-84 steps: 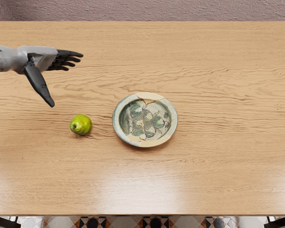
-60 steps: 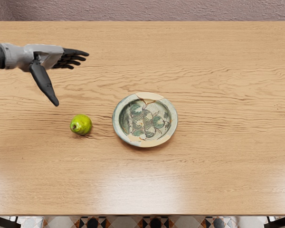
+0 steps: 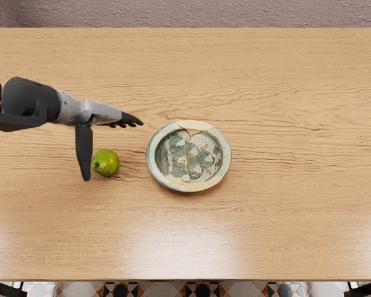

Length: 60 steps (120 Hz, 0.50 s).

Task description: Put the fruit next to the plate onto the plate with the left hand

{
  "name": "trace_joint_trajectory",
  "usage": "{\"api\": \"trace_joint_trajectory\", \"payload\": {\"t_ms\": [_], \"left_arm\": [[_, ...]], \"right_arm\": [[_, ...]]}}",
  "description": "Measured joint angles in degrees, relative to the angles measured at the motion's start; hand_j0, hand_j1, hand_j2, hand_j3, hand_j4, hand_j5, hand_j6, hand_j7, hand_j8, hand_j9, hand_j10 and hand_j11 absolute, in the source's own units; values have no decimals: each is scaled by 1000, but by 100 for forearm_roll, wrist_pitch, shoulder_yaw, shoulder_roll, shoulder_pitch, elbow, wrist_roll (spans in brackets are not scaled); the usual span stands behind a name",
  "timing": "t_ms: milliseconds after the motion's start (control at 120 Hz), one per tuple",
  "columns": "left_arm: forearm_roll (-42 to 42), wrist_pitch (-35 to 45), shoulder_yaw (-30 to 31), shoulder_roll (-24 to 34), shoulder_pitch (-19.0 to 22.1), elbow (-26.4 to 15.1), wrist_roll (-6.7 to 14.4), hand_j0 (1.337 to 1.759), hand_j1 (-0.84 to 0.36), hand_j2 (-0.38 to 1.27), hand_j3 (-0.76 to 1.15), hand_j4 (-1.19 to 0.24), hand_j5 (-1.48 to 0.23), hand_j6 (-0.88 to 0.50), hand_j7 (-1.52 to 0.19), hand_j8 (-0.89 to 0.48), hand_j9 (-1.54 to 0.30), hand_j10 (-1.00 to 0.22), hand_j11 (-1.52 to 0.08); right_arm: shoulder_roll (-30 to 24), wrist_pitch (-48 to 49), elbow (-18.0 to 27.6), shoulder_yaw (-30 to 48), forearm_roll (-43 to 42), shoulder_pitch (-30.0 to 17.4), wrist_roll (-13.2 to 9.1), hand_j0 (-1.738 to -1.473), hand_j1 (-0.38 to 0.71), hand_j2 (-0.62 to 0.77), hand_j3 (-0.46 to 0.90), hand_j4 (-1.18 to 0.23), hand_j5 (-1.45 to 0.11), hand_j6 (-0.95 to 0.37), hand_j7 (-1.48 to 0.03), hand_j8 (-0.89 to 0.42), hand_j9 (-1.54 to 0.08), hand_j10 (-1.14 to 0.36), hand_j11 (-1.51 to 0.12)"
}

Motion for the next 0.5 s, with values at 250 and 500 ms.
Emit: {"api": "trace_joint_trajectory", "payload": {"t_ms": [250,500], "left_arm": [[1259,1240,214,-42,310,-189,23,1658,324,5,0,-25,-29,-26,-29,-25,-29,-24,-28],[1726,1917,456,-462,710,-265,25,1658,324,6,0,-25,-29,-27,-29,-26,-29,-25,-28]], "right_arm": [[0,0,0,0,-5,7,0,-1658,-349,0,0,0,0,0,0,0,0,0,0],[0,0,-8,0,-7,10,0,-1658,-349,0,0,0,0,0,0,0,0,0,0]]}}
